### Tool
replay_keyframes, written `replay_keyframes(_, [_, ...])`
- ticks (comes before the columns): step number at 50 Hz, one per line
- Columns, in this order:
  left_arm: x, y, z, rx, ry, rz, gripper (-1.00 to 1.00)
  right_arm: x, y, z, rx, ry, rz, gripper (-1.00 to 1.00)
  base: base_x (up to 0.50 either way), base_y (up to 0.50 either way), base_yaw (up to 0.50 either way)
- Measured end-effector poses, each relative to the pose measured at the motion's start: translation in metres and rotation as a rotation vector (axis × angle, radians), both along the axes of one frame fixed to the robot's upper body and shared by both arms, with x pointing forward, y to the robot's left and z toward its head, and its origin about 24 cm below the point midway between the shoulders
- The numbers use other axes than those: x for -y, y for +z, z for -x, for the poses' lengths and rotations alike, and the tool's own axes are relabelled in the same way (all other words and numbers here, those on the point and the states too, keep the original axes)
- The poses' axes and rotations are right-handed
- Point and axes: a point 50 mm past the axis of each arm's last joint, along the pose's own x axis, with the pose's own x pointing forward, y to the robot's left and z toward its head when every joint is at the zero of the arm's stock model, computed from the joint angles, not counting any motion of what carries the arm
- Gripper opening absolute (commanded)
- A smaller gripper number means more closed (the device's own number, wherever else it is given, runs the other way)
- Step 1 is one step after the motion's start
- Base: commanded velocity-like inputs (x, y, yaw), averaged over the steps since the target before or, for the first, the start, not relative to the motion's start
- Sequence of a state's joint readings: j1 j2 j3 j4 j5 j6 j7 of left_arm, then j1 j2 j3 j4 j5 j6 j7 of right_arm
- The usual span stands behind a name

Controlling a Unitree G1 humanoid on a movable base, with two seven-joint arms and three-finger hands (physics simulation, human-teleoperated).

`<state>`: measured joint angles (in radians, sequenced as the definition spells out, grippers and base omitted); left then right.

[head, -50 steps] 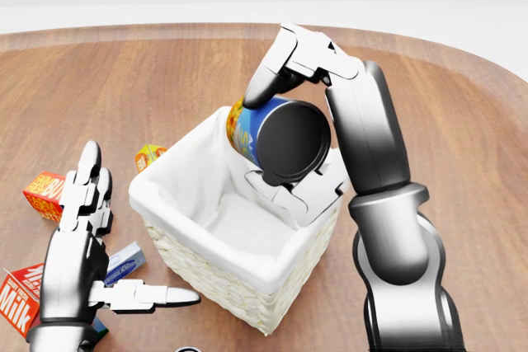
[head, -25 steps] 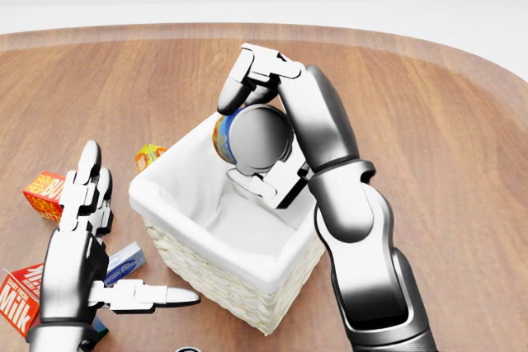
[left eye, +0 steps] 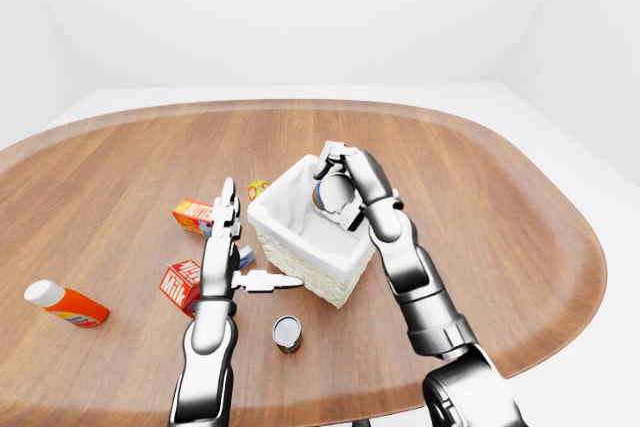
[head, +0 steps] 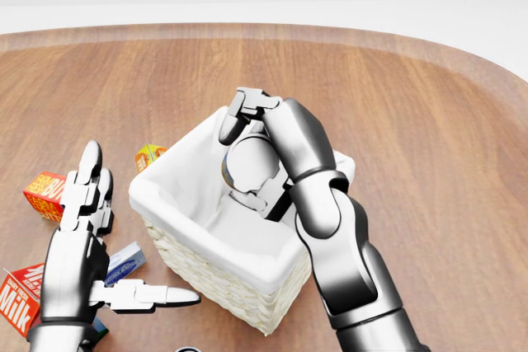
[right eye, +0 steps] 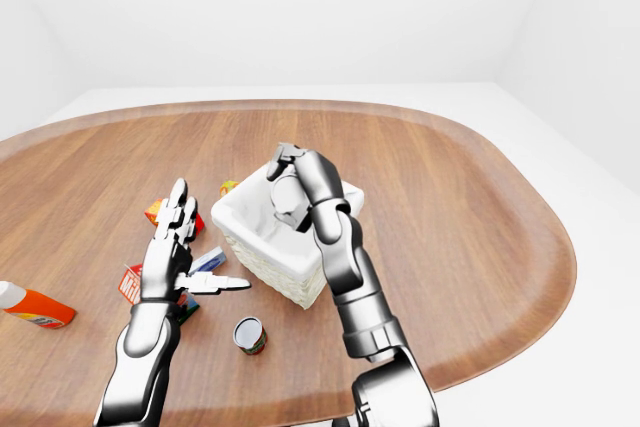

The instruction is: Pick up the alphabet soup, and put it in the basket.

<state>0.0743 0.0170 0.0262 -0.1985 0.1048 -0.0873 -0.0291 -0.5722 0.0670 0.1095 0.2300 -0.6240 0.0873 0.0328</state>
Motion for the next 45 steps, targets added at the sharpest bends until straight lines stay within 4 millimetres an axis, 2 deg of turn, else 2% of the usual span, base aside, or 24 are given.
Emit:
replay_keyframes(25, [0.000, 0.001, 0.000, 0.002, -0.002, 0.000, 1.00, 0.003, -0.045, -0.011, -0.123, -0.060, 0.100, -1.00, 0.00, 0.00, 0.00])
replay_keyframes(45, [0.000, 0.001, 0.000, 0.003, -0.003, 0.001, 1.00, 0.002, -0.058, -0.012, -0.140, -0.064, 0.135, -1.00, 0.00, 0.00, 0.00])
